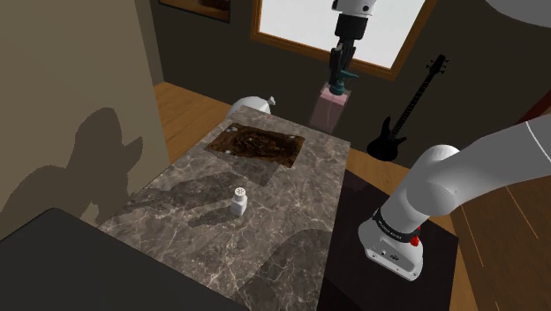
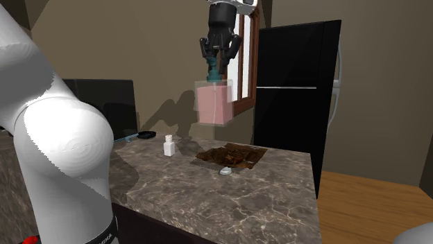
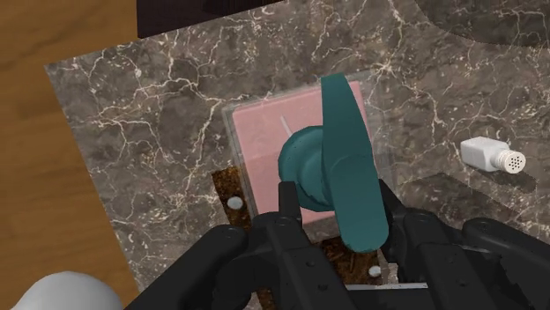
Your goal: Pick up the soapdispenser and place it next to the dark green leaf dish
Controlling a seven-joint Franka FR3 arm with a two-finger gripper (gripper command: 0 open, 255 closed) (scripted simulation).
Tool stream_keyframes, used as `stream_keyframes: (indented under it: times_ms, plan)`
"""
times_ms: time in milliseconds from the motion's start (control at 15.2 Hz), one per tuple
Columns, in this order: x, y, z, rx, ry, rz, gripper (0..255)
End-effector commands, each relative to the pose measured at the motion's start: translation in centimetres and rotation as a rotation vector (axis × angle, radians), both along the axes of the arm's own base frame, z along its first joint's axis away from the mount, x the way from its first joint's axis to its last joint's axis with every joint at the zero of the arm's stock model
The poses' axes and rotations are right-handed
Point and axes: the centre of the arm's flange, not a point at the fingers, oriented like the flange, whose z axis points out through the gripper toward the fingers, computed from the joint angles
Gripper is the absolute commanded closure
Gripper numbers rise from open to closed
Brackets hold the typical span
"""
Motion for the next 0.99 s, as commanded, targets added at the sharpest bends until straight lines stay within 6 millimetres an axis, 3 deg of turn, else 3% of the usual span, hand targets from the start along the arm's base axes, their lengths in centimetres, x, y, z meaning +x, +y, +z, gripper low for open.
stream_keyframes:
  times_ms: [0,462,924]
  plan:
    - [-0.1,0.1,1.1,0.000,0.000,0.000,255]
    - [-0.1,0.1,4.5,0.000,0.000,0.000,255]
    - [1.1,9.3,4.5,0.000,0.000,0.000,255]
